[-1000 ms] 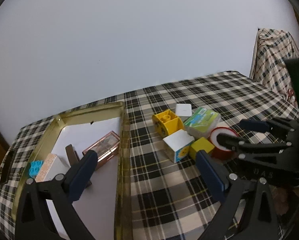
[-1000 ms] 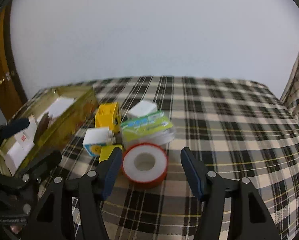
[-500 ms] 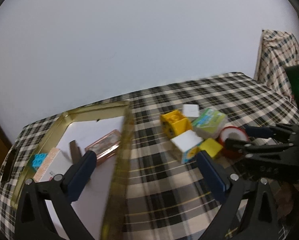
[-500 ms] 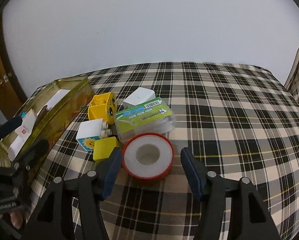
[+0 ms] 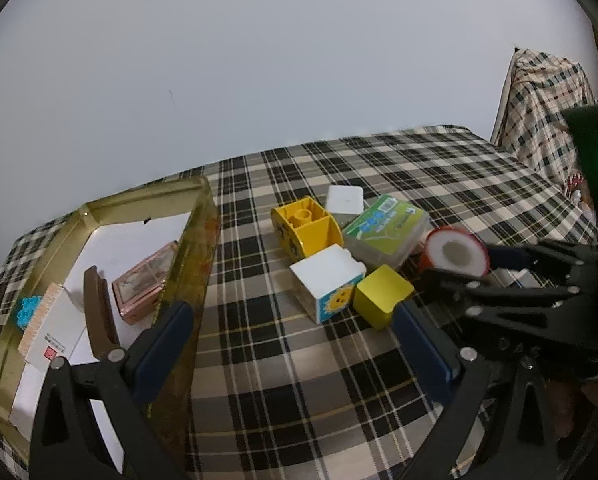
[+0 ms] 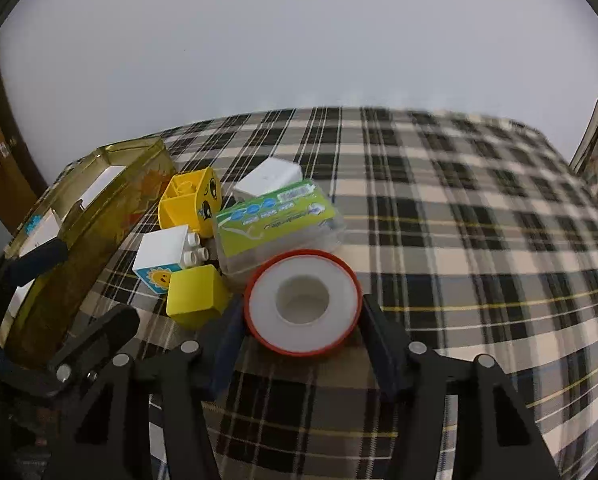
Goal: Organize rigid objects
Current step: 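Grasp the red tape roll with the right gripper while the left gripper grasps the yellow cube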
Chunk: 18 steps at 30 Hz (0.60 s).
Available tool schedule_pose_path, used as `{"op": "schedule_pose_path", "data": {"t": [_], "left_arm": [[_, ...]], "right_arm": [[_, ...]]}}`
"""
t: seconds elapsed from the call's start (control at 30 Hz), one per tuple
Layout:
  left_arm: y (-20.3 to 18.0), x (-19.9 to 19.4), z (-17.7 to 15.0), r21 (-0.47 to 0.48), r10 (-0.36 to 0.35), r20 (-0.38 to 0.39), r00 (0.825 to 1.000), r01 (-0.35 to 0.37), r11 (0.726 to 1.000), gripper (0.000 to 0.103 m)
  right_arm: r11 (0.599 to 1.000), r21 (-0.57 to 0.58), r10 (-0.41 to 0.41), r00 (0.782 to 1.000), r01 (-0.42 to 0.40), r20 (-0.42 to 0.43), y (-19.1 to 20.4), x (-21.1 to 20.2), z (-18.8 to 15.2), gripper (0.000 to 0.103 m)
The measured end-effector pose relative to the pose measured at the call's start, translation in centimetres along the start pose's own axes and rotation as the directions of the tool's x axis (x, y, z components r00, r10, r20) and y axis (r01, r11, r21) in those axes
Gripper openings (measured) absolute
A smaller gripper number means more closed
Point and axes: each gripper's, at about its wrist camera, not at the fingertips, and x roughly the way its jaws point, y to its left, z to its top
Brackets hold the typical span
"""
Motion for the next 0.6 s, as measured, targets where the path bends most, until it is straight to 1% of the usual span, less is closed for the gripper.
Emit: {"op": "schedule_pose_path", "data": {"t": [0.07,0.13,0.17,0.2,0.33,0.43,0.47,0.53,0.6], "left_arm": [[-0.4,-0.1,-0.1,0.001,-0.003,0.000,1.000,0.003,1.000,0.096],[-1.0,0.0,0.0,0.001,-0.003,-0.003,1.000,0.003,1.000,0.089],[-1.4,0.2,0.0,0.002,-0.012,-0.012,1.000,0.012,1.000,0.082],[-1.9,0.5,0.0,0.003,-0.022,-0.028,0.999,0.023,1.000,0.078],[-3.7,1.0,0.1,0.010,-0.058,-0.060,0.997,0.058,0.998,0.076],[-5.0,1.7,0.6,0.032,-0.045,-0.079,0.996,0.048,0.998,0.076],[-5.2,2.1,0.7,0.033,-0.043,-0.089,0.995,0.047,0.998,0.074],[-5.5,3.0,1.0,0.022,-0.051,-0.123,0.991,0.054,0.998,0.068],[-5.4,4.1,1.2,0.000,-0.061,-0.158,0.986,0.061,0.998,0.054]], "right_arm": [[1.000,0.014,-0.026,0.999,0.026,0.027,-0.7,-0.6,-0.1,0.058],[0.998,0.047,-0.044,0.998,0.042,0.039,-1.9,-0.9,-0.3,0.059],[0.997,0.067,-0.046,0.998,0.043,0.039,-2.6,-1.1,-0.4,0.059],[0.995,0.088,-0.041,0.998,0.037,0.042,-3.3,-1.3,-0.5,0.059],[0.992,0.122,-0.041,0.998,0.034,0.054,-4.5,-1.7,-0.6,0.059],[0.992,0.120,-0.040,0.998,0.033,0.054,-4.4,-1.7,-0.6,0.059],[0.993,0.116,-0.040,0.998,0.033,0.057,-4.4,-1.7,-0.6,0.059],[0.993,0.114,-0.042,0.997,0.035,0.059,-3.8,-1.2,-0.4,0.059],[0.993,0.116,-0.038,0.998,0.031,0.059,-3.7,-1.0,-0.4,0.059]]}}
